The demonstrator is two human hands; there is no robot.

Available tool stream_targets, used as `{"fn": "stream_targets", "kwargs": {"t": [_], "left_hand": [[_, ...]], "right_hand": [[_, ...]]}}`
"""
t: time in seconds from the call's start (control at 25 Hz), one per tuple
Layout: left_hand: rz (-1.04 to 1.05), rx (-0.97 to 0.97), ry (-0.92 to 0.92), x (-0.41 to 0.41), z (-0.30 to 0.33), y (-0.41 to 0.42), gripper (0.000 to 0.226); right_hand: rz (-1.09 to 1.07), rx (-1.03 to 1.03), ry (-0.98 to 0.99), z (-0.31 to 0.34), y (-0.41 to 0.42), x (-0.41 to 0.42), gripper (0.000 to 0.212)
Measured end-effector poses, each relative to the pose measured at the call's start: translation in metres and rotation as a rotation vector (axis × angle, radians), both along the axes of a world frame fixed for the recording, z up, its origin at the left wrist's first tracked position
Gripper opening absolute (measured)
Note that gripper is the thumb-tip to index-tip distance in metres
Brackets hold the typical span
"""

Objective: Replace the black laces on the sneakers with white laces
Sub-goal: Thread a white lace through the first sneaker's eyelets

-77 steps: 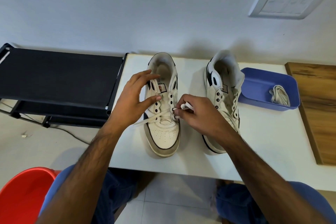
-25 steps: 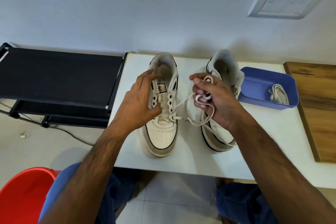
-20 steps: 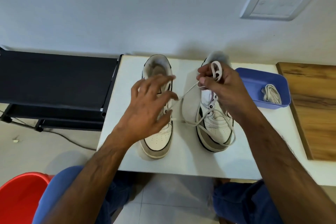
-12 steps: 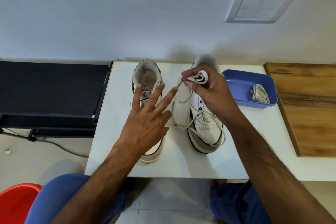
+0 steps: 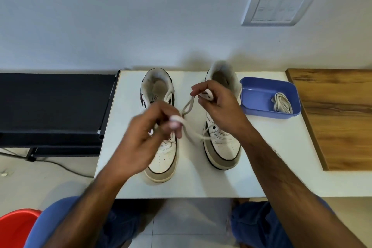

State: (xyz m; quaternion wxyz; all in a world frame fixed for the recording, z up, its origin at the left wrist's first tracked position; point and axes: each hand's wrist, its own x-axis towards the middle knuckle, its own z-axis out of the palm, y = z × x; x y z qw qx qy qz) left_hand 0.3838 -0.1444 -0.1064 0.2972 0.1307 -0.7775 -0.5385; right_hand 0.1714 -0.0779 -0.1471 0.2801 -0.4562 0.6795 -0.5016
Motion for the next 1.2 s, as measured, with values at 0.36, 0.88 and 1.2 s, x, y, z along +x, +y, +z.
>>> {"fn": "stream_targets", "kwargs": {"t": [0.36, 0.88, 1.2], "left_hand": [[0.125, 0.199, 0.172, 0.014, 0.011, -0.023, 0.012], [0.652, 0.102, -0.277, 0.039, -0.025, -0.063, 0.026], [0.752, -0.227, -0.78, 0.037, -0.038, -0.069, 0.015]], "right_hand": [[0.071, 0.218, 0.567, 0.02, 0.002, 0.041, 0.048], [0.051, -0.355, -1.011, 0.041, 0.008, 0.002, 0.029], [-0.148, -0.406, -1.231, 0.029, 0.006, 0.016, 0.034]]}}
